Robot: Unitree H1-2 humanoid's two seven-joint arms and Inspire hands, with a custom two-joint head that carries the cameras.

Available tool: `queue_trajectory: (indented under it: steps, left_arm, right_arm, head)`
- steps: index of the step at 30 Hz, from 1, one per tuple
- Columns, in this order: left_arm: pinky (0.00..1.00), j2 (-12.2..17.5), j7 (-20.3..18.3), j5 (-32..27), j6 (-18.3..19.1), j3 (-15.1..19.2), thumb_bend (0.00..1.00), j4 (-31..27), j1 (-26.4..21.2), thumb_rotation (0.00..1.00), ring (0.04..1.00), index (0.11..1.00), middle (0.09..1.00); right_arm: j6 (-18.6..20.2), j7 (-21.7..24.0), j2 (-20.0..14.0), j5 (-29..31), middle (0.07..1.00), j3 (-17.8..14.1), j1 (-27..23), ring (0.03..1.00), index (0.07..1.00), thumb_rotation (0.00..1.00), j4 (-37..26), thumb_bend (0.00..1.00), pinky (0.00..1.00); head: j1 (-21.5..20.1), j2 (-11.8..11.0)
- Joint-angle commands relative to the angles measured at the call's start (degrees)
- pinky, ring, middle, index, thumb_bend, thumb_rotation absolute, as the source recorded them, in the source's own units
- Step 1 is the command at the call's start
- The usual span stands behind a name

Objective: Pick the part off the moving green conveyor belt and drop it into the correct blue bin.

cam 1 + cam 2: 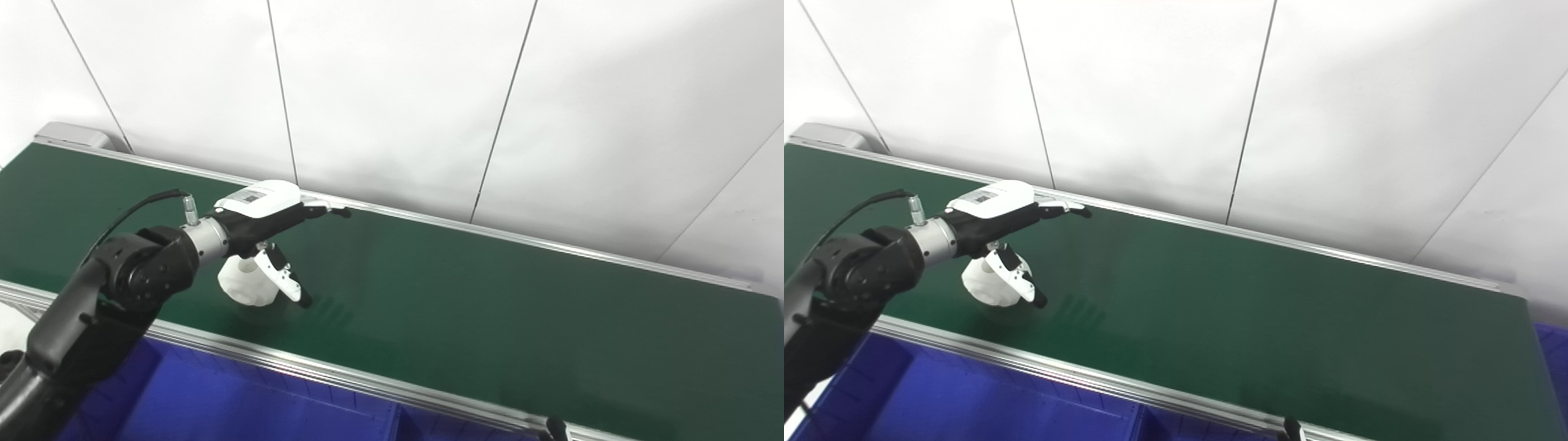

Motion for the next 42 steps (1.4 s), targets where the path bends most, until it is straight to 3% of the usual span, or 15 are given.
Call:
queue_trajectory:
  steps: [1,8,13,18,23,28,34,37,38,39,40,41,42]
  left_arm:
    - [0.91,1.59,-0.01,-0.61,1.11,-0.30,0.99,1.50,-2.50,0.29,0.922,0.907,0.931]
    - [1.00,1.95,0.72,0.19,0.64,-3.39,1.00,8.06,-2.59,0.31,0.947,0.910,0.935]
    - [0.97,3.02,3.26,3.48,-1.96,-6.11,1.00,11.38,-2.05,0.38,0.949,0.922,0.938]
    - [0.97,3.31,6.60,5.56,-3.68,-6.75,1.00,13.74,-1.11,0.36,0.941,0.916,0.927]
    - [0.91,4.03,13.72,13.05,-6.58,-8.81,1.00,15.80,-0.19,0.35,0.908,0.905,0.908]
    - [0.92,3.77,19.64,18.64,-7.28,-9.67,0.95,16.94,0.36,0.25,0.914,0.893,0.905]
    - [0.87,4.08,22.49,19.70,-9.35,-10.05,0.95,18.52,-0.01,0.23,0.870,0.860,0.864]
    - [0.75,3.59,22.43,17.29,-10.53,-9.49,0.95,19.29,-0.20,0.19,0.760,0.767,0.760]
    - [0.68,2.97,23.59,15.70,-11.44,-8.92,0.95,19.89,0.04,0.15,0.692,0.691,0.698]
    - [0.63,2.08,24.69,13.78,-12.03,-8.11,0.91,20.40,0.45,0.14,0.636,0.635,0.648]
    - [0.60,1.06,26.30,11.00,-13.43,-7.02,0.72,21.24,0.96,0.10,0.595,0.564,0.611]
    - [0.51,-0.30,27.65,7.69,-14.62,-5.66,0.59,22.20,1.59,0.05,0.510,0.506,0.543]
    - [0.47,-1.74,28.48,4.74,-14.97,-4.30,0.56,22.80,2.29,0.03,0.481,0.495,0.525]
  right_arm:
    - [-0.20,0.12,0.44,0.08,1.000,-0.03,0.01,1.000,1.000,1.00,-2.30,0.80,1.00]
    - [0.78,0.18,0.87,-0.28,1.000,0.18,0.26,1.000,1.000,1.00,-3.17,0.81,1.00]
    - [1.17,0.43,0.94,-0.03,1.000,0.31,0.44,1.000,1.000,1.00,-3.62,0.81,1.00]
    - [1.17,0.85,0.75,0.60,1.000,0.44,0.52,1.000,1.000,1.00,-3.88,0.80,1.00]
    - [0.97,0.97,0.52,0.82,1.000,0.46,0.59,1.000,1.000,1.00,-4.03,0.78,1.00]
    - [1.23,1.28,0.39,1.19,1.000,0.54,0.74,1.000,1.000,1.00,-4.46,0.77,1.00]
    - [1.42,1.47,0.42,1.29,1.000,0.52,0.98,1.000,1.000,1.00,-4.82,0.78,1.00]
    - [1.50,1.74,0.34,1.51,1.000,0.53,1.03,1.000,1.000,1.00,-4.98,0.78,1.00]
    - [1.64,1.75,0.38,1.49,1.000,0.50,1.09,1.000,1.000,1.00,-5.16,0.78,1.00]
    - [1.75,1.75,0.41,1.45,1.000,0.48,1.14,1.000,1.000,1.00,-5.30,0.78,1.00]
    - [1.92,1.75,0.47,1.48,1.000,0.48,1.22,1.000,1.000,1.00,-5.50,0.78,1.00]
    - [1.99,1.78,0.50,1.57,1.000,0.48,1.26,1.000,1.000,1.00,-5.59,0.78,1.00]
    - [2.12,1.78,0.53,1.57,1.000,0.48,1.30,1.000,1.000,1.00,-5.72,0.78,1.00]
  head:
    - [0.02,0.03]
    - [-0.26,0.45]
    - [-0.46,0.86]
    - [-0.53,1.02]
    - [-0.57,1.31]
    - [-0.74,1.51]
    - [-0.83,1.84]
    - [-0.92,2.02]
    - [-0.92,2.02]
    - [-0.92,2.02]
    - [-1.09,2.22]
    - [-1.09,2.22]
    - [-1.09,2.22]
